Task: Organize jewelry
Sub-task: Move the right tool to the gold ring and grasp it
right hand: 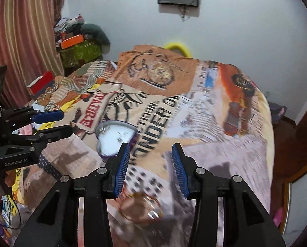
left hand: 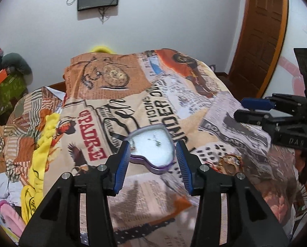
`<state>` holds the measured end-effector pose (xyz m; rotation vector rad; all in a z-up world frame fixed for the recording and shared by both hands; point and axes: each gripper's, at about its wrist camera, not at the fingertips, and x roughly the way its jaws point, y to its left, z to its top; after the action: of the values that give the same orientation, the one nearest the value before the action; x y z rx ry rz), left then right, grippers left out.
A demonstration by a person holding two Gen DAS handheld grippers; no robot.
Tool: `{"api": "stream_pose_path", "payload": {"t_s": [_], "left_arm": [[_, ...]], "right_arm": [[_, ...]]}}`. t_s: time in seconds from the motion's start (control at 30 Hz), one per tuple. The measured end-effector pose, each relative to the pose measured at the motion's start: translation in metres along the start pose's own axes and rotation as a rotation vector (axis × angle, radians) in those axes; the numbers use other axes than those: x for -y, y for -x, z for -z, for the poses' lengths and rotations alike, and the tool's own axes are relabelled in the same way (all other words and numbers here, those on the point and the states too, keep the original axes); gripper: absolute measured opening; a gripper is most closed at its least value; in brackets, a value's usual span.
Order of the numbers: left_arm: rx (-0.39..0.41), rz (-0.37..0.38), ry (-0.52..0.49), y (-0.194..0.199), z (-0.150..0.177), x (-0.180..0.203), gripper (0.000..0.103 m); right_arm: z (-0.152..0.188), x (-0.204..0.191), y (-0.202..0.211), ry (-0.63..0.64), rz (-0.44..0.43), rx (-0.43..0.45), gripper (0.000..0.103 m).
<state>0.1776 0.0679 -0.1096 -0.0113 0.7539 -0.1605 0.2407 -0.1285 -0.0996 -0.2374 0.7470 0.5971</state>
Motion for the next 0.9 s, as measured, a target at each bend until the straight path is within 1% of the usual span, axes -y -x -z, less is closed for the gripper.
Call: {"api": "stream_pose_path", "payload": {"t_s": [0.3, 0.43, 0.53, 0.63, 0.77, 0.9], "left_arm": [[-0.051, 0.040, -0.018, -0.019, 0.010, 0.028, 0.045], [-0.074, 0.039, -0.015, -0.028, 0.014, 0.034, 0.045], [-0.080, 0.039, -0.004, -0.033, 0.015, 0.037, 0.045], [-0.081, 0.028, 0.003, -0.037, 0.017, 0.039, 0.045], [-0.083, 0.017, 0.015, -0.041, 0.021, 0.038, 0.045], [-0.104, 0.027, 0.038, -0.049, 0.028, 0.035, 0.045]], "right_arm": [[0.035, 0.056, 0.026, -0.089, 0.117, -0.016, 0.039], [0.054, 0.089, 0.035, -0.159, 0.189, -0.018, 0.039], [0.069, 0.113, 0.039, -0.221, 0.211, -0.025, 0.039], [0.084, 0.135, 0.035, -0.268, 0.244, -0.061, 0.039], [0.104, 0.153, 0.021, -0.314, 0.239, -0.119, 0.039], [0.110, 0.157, 0.002, -0.314, 0.215, -0.161, 0.039]]}}
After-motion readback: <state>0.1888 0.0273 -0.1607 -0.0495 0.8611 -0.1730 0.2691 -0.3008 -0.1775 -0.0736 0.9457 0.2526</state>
